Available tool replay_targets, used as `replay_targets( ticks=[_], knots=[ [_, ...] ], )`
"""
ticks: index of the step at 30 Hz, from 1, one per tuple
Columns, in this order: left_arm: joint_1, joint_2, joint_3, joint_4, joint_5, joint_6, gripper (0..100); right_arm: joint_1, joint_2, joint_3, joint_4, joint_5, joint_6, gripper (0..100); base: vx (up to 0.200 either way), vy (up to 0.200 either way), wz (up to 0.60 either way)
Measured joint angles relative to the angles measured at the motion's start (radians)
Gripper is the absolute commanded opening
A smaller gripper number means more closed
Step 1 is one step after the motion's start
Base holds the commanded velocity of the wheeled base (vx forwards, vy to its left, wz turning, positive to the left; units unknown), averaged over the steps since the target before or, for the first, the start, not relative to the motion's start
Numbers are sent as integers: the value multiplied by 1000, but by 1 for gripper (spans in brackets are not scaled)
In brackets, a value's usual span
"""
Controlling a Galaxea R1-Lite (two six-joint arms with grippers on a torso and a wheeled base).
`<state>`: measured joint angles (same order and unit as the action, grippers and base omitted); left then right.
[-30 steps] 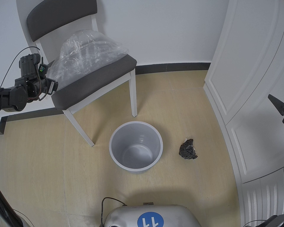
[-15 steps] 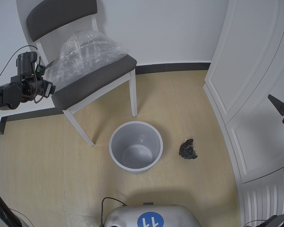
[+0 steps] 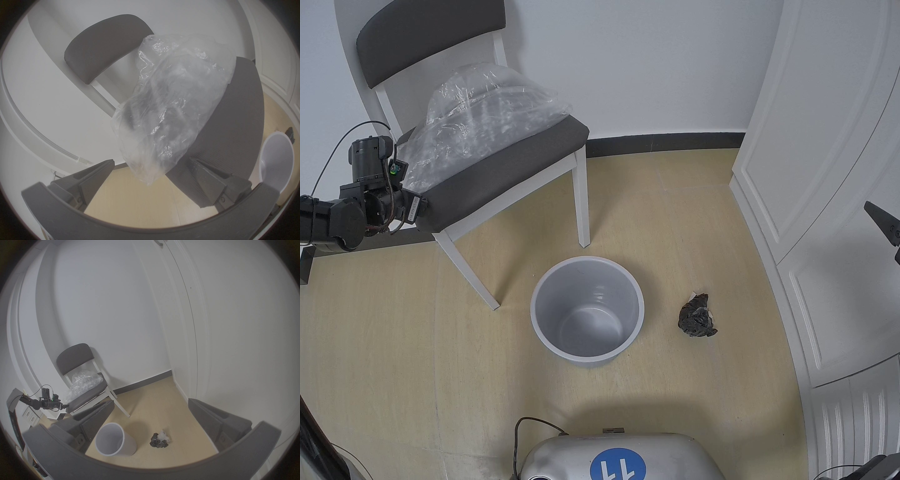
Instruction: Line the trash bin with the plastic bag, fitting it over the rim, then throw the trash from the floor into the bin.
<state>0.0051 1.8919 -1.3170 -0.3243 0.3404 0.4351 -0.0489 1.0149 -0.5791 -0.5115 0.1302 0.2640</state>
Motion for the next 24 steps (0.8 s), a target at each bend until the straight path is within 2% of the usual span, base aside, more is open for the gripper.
replay_targets(
  ticks=[13,24],
  knots=[
    [21,30,-127,18,-2,3,100,0,11,1,0,0,0,100,0,0,0],
    [45,-4,-232,128,-5,1,100,0,13,1,0,0,0,100,0,0,0]
  ],
)
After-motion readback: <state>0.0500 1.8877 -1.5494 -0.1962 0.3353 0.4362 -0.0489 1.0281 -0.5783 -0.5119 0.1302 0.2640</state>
